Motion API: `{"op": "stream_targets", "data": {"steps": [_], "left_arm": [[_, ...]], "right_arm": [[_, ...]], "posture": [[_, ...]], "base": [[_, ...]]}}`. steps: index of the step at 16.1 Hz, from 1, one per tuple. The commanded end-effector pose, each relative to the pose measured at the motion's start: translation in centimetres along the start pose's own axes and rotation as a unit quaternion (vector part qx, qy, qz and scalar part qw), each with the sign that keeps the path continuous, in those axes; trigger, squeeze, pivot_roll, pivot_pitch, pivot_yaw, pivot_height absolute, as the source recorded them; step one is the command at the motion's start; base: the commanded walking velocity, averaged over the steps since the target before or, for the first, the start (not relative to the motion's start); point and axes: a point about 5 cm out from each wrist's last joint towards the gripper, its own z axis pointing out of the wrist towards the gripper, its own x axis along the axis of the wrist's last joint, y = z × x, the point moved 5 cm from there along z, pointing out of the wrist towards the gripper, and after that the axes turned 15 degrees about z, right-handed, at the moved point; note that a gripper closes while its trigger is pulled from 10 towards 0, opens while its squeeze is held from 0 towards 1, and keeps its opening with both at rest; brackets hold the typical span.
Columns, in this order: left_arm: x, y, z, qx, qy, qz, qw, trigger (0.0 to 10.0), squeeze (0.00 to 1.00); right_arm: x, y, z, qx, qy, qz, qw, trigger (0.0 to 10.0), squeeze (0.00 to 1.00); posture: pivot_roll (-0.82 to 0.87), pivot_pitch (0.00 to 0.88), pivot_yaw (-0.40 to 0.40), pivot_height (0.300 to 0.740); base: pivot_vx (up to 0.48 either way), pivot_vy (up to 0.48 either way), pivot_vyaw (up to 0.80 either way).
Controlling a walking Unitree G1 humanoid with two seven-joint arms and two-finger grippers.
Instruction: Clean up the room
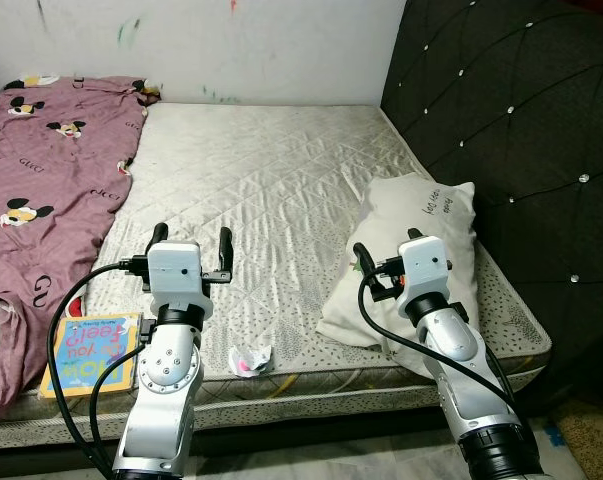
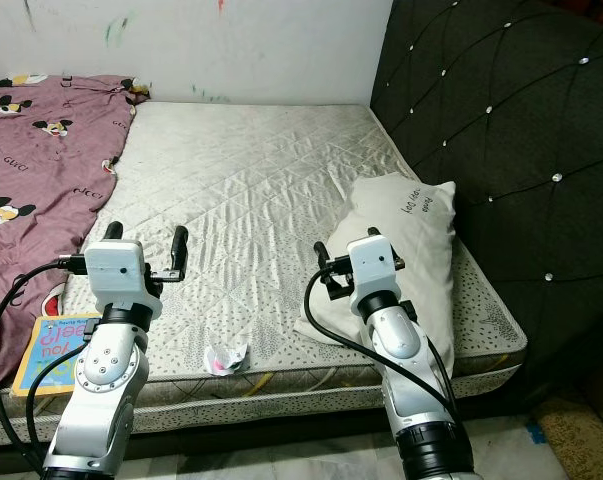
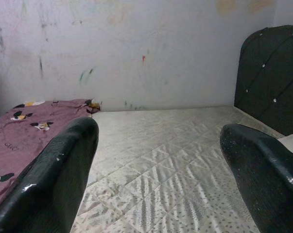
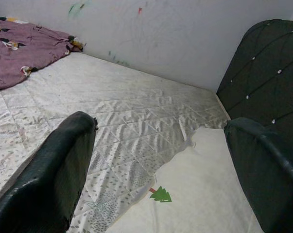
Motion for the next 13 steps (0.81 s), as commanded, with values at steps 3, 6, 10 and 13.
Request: {"op": "stream_targets", "data": {"steps": [3,6,10,13], "left_arm": [[0.91,-3.24,-2.88,0.037,-0.037,-0.006,0.999,10.0,0.0],[0.91,-3.24,-2.88,0.037,-0.037,-0.006,0.999,10.0,0.0],[0.91,-3.24,-2.88,0.037,-0.037,-0.006,0.999,10.0,0.0],[0.91,-3.24,-2.88,0.037,-0.037,-0.006,0.999,10.0,0.0]], "right_arm": [[1.89,-1.01,0.67,-0.007,-0.029,0.176,0.984,10.0,0.0],[1.89,-1.01,0.67,-0.007,-0.029,0.176,0.984,10.0,0.0],[1.89,-1.01,0.67,-0.007,-0.029,0.176,0.984,10.0,0.0],[1.89,-1.01,0.67,-0.007,-0.029,0.176,0.984,10.0,0.0]], "posture": [[0.02,0.064,-0.077,0.74],[0.02,0.064,-0.077,0.74],[0.02,0.064,-0.077,0.74],[0.02,0.064,-0.077,0.74]], "base": [[0.0,0.0,0.0],[0.0,0.0,0.0],[0.0,0.0,0.0],[0.0,0.0,0.0]]}}
